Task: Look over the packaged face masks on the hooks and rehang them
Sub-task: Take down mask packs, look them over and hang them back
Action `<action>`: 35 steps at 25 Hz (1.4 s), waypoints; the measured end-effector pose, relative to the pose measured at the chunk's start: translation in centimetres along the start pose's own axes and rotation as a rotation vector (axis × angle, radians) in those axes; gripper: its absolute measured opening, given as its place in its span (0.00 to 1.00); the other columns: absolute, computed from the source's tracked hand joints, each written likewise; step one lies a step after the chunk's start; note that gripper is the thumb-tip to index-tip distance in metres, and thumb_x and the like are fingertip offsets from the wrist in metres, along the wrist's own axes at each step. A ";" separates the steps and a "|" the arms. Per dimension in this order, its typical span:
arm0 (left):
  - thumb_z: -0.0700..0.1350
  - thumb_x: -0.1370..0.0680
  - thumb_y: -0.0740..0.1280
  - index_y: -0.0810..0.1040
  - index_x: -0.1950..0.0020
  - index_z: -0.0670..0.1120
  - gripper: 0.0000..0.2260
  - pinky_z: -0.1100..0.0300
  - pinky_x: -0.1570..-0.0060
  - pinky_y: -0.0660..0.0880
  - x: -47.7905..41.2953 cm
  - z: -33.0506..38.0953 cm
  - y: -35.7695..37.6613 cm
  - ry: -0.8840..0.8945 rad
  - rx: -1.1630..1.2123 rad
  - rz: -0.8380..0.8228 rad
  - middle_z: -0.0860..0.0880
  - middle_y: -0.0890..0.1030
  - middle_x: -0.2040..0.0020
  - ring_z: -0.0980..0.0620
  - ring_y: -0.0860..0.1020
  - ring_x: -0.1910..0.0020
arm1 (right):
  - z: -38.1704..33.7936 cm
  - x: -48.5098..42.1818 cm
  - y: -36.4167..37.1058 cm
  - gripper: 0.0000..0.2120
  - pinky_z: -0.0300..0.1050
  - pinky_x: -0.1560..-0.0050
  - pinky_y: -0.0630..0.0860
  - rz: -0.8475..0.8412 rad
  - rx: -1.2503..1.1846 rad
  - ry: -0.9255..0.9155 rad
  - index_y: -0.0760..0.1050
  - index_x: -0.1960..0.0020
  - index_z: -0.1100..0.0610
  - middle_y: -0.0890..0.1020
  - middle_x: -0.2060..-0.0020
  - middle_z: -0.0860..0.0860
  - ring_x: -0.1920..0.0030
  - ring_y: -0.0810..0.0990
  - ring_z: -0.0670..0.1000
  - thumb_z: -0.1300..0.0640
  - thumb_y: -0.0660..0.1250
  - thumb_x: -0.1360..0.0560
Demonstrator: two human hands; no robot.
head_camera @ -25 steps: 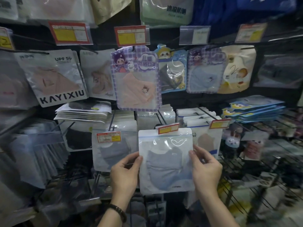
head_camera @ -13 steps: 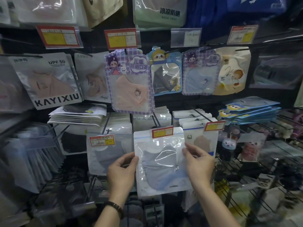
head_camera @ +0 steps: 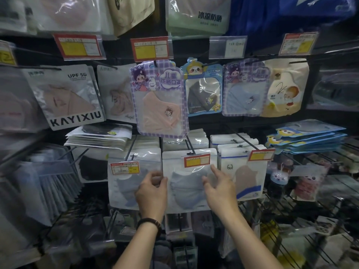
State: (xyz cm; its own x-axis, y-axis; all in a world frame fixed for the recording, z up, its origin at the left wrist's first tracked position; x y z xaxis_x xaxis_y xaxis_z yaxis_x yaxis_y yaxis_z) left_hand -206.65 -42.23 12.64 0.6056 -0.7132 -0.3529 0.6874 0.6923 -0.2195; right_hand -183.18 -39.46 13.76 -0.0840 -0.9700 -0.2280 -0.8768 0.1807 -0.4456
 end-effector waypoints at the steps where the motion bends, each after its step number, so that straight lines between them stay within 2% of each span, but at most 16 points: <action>1: 0.44 0.21 0.77 0.85 0.48 0.53 0.05 0.74 0.61 0.76 -0.2 0.0 0.2 0.004 -0.012 0.008 0.58 0.85 0.57 0.64 0.82 0.57 | -0.3 -0.3 0.2 0.31 0.56 0.19 0.64 -0.019 0.020 -0.002 0.62 0.15 0.48 0.66 0.17 0.53 0.17 0.64 0.56 0.45 0.67 0.15; 4: 0.43 0.21 0.77 0.87 0.49 0.51 0.03 0.75 0.59 0.76 -0.7 0.2 0.9 0.014 -0.032 0.023 0.56 0.86 0.56 0.60 0.84 0.56 | -1.0 -1.3 0.7 0.34 0.56 0.19 0.64 -0.068 0.053 0.014 0.58 0.13 0.49 0.64 0.16 0.52 0.17 0.63 0.56 0.43 0.65 0.15; 7: 0.44 0.19 0.75 0.88 0.43 0.48 0.06 0.74 0.55 0.75 -0.5 -0.2 1.4 -0.001 -0.056 0.023 0.52 0.88 0.51 0.55 0.86 0.52 | -0.8 -1.7 1.4 0.36 0.56 0.18 0.61 -0.093 0.081 0.036 0.55 0.12 0.48 0.61 0.15 0.50 0.15 0.60 0.55 0.42 0.65 0.15; 10: 0.45 0.18 0.73 0.87 0.37 0.47 0.10 0.66 0.45 0.79 0.0 -0.1 1.3 0.012 -0.067 0.023 0.51 0.89 0.46 0.54 0.86 0.48 | -0.2 -1.5 2.1 0.36 0.58 0.17 0.59 -0.099 0.088 0.044 0.56 0.13 0.46 0.60 0.14 0.51 0.14 0.58 0.56 0.42 0.66 0.15; 12: 0.45 0.18 0.73 0.87 0.37 0.47 0.10 0.61 0.43 0.80 0.2 0.0 0.9 0.020 -0.057 0.013 0.52 0.89 0.47 0.56 0.85 0.49 | 0.1 -1.1 2.7 0.34 0.59 0.18 0.63 -0.098 0.077 0.053 0.59 0.14 0.46 0.63 0.16 0.51 0.16 0.64 0.56 0.43 0.67 0.16; 16: 0.48 0.19 0.74 0.86 0.49 0.54 0.01 0.56 0.53 0.85 0.0 -1.5 -1.7 -0.013 -0.026 -0.003 0.57 0.87 0.59 0.59 0.85 0.59 | -0.8 0.5 5.0 0.24 0.56 0.26 0.77 -0.112 0.057 0.014 0.74 0.23 0.48 0.78 0.27 0.50 0.27 0.78 0.53 0.46 0.70 0.17; 19: 0.47 0.20 0.76 0.83 0.52 0.54 0.03 0.60 0.55 0.80 -1.2 -3.3 -5.8 -0.013 -0.059 0.050 0.56 0.85 0.61 0.61 0.83 0.60 | -2.2 2.0 7.5 0.20 0.52 0.32 0.80 -0.147 -0.013 0.001 0.78 0.28 0.50 0.84 0.35 0.48 0.37 0.83 0.48 0.48 0.71 0.18; 21: 0.46 0.21 0.77 0.82 0.47 0.53 0.06 0.55 0.49 0.80 -2.6 -5.1 -8.5 -0.036 -0.057 0.077 0.53 0.86 0.53 0.57 0.83 0.55 | -3.0 2.8 9.0 0.22 0.51 0.30 0.79 -0.164 -0.057 0.009 0.76 0.25 0.51 0.83 0.32 0.49 0.36 0.82 0.48 0.49 0.71 0.17; 23: 0.46 0.22 0.77 0.79 0.39 0.55 0.14 0.49 0.39 0.81 -4.2 -6.9 -10.5 -0.050 -0.077 0.053 0.50 0.83 0.41 0.52 0.83 0.46 | -4.0 3.5 10.5 0.28 0.52 0.24 0.74 -0.189 -0.074 0.012 0.70 0.19 0.52 0.78 0.25 0.49 0.27 0.78 0.51 0.48 0.70 0.17; 25: 0.47 0.21 0.77 0.75 0.29 0.55 0.22 0.47 0.29 0.76 -5.7 -8.0 -11.7 -0.077 -0.132 -0.028 0.50 0.77 0.29 0.48 0.79 0.33 | -5.1 4.2 12.3 0.32 0.54 0.20 0.69 -0.207 -0.099 0.025 0.65 0.16 0.50 0.75 0.23 0.47 0.21 0.72 0.52 0.47 0.70 0.17; 27: 0.46 0.20 0.76 0.67 0.18 0.51 0.33 0.50 0.23 0.69 -6.6 -8.2 -12.0 -0.100 -0.151 -0.127 0.50 0.70 0.20 0.47 0.71 0.23 | -6.0 4.6 13.8 0.35 0.55 0.18 0.66 -0.207 -0.128 0.046 0.60 0.14 0.50 0.71 0.19 0.50 0.18 0.68 0.55 0.45 0.69 0.17; 29: 0.45 0.19 0.75 0.61 0.14 0.50 0.37 0.55 0.24 0.67 -7.1 -8.0 -11.6 -0.126 -0.090 -0.201 0.50 0.70 0.19 0.49 0.70 0.22 | -7.0 4.9 14.5 0.37 0.53 0.19 0.64 -0.200 -0.147 0.077 0.56 0.12 0.52 0.68 0.17 0.52 0.17 0.66 0.57 0.47 0.69 0.16; 32: 0.40 0.16 0.70 0.63 0.15 0.50 0.31 0.62 0.35 0.69 -6.8 -8.0 -10.9 -0.169 0.014 -0.223 0.54 0.76 0.29 0.55 0.74 0.33 | -7.8 4.9 15.0 0.37 0.50 0.22 0.66 -0.210 -0.207 0.103 0.56 0.12 0.53 0.69 0.17 0.52 0.18 0.68 0.57 0.49 0.69 0.16; 35: 0.40 0.16 0.68 0.68 0.17 0.51 0.27 0.56 0.31 0.74 -6.8 -9.1 -10.9 -0.187 0.060 -0.159 0.53 0.79 0.29 0.53 0.78 0.34 | -7.7 4.7 15.4 0.38 0.51 0.21 0.66 -0.189 -0.261 0.104 0.57 0.12 0.52 0.69 0.17 0.52 0.19 0.69 0.57 0.49 0.71 0.17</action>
State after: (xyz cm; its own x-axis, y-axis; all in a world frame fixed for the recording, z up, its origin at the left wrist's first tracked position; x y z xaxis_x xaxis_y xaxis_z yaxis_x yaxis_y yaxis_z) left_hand -221.92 -43.88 9.13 0.5478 -0.8243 -0.1429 0.7991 0.5661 -0.2024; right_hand -200.75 -42.51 12.50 0.0552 -0.9962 -0.0674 -0.9721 -0.0382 -0.2315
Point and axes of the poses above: each hand's wrist, its own x-axis away from the middle knuckle, its own y-axis out of the palm, z = x × y, the point moved 6 cm from there along -x, towards the middle knuckle
